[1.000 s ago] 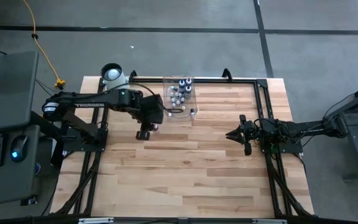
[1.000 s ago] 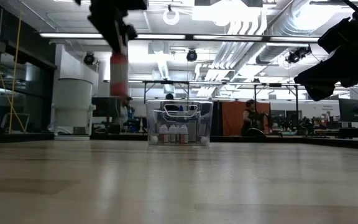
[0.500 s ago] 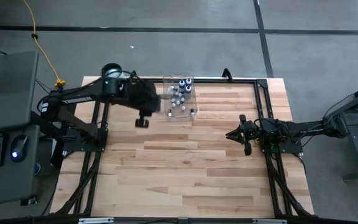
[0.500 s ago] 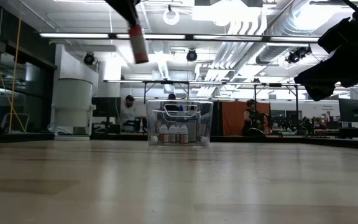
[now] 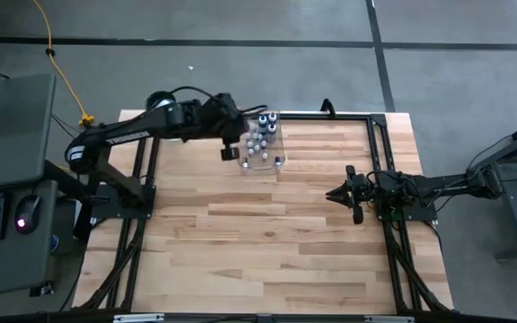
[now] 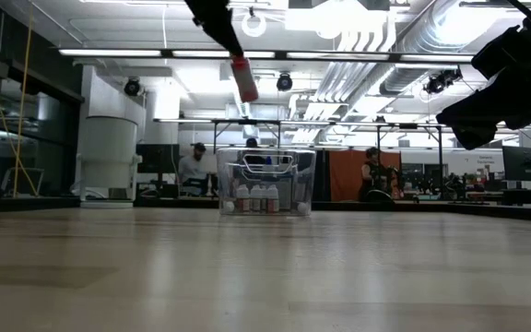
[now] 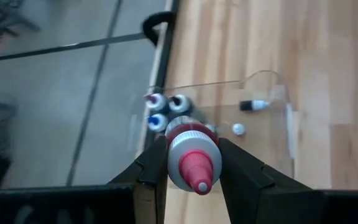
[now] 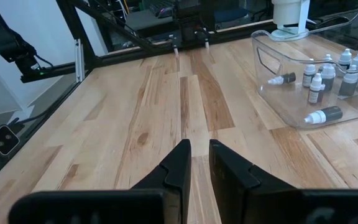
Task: Pick & Place food coloring
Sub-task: Put the large pink food coloring bottle into the container
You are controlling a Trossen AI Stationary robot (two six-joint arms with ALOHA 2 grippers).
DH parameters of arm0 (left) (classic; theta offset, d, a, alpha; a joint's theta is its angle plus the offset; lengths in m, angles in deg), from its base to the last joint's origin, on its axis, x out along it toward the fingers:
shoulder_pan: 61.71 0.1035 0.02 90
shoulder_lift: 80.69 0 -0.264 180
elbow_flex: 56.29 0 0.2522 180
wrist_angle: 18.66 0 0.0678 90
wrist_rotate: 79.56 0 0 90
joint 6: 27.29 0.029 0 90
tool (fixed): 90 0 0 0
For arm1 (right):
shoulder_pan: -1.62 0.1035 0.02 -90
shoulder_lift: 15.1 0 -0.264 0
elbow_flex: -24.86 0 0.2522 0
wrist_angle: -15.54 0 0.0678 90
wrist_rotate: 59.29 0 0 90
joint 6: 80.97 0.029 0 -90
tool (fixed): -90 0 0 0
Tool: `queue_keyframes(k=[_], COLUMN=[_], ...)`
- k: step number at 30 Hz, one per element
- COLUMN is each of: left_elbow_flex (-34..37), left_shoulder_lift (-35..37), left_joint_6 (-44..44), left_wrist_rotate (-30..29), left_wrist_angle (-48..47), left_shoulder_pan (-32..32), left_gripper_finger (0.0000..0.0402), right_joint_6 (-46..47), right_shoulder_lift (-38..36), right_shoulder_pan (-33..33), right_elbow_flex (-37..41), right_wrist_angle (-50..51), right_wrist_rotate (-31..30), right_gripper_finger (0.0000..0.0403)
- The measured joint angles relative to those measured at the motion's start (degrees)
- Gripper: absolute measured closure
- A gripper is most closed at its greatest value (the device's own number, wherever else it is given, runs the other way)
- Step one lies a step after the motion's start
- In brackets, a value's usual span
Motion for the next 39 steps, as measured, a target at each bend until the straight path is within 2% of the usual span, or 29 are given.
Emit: queue_keyframes(k=[4,11,19,39], left_elbow_flex=[0.0,0.0,0.0,0.1], left_shoulder_lift=[-2.6,-6.9,-12.5,-22.3], left_joint_6=[1.4,6.1,6.6,6.1], left_wrist_rotate=[5.4,10.4,16.1,19.1], left_wrist_angle=[1.9,2.7,1.5,-0.9], left_shoulder_pan=[1.7,4.0,5.2,5.1], left_gripper_finger=[0.0304,0.0304,0.0304,0.0304], right_joint_6=[0.0,0.0,0.0,0.0], right_shoulder_lift=[0.0,0.0,0.0,0.0], right_shoulder_pan=[0.0,0.0,0.0,0.0], right_elbow_flex=[0.0,0.0,0.0,0.0], right_wrist_angle=[0.0,0.0,0.0,0.0], right_wrist_rotate=[0.0,0.0,0.0,0.0], right_gripper_finger=[0.0351,0.0353,0.0351,0.0351])
